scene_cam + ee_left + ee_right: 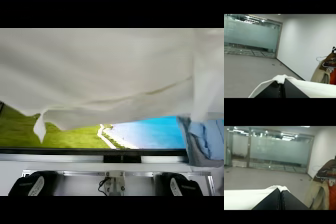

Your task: Fold the shirts.

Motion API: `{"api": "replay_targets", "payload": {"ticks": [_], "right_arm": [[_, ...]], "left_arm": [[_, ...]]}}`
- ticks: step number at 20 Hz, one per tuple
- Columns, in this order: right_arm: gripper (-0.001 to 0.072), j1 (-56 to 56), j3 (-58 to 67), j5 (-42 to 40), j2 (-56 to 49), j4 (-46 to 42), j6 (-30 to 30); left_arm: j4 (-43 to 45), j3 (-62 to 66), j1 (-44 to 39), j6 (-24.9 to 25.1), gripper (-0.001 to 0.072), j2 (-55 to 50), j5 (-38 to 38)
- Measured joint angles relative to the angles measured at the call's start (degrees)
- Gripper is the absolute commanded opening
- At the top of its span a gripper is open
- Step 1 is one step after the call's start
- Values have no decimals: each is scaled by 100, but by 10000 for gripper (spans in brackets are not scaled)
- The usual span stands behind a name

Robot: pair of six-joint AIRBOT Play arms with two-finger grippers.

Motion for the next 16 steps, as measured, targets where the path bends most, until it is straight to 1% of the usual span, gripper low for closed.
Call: {"api": "replay_targets", "payload": {"ticks": [2,4,6,8,12,14,16], "right_arm": [[64,2,52,83,4,-164,153],[64,4,83,260,-120,-247,243],[64,7,94,619,-413,-282,282],[64,7,103,1010,-859,-293,297],[64,13,101,1714,-2347,-144,321],[64,37,101,1829,-3250,243,319],[64,138,101,1812,-4151,304,319]], "left_arm": [[313,26,0,-175,28,50,-142],[555,37,-2,-275,28,-98,-459],[737,42,-4,-264,29,-446,-852],[839,44,-4,-74,29,-984,-1198],[872,42,-11,238,29,-2509,-1569],[881,48,-11,319,29,-3368,-1617],[876,44,-15,354,29,-4229,-1628]]}}
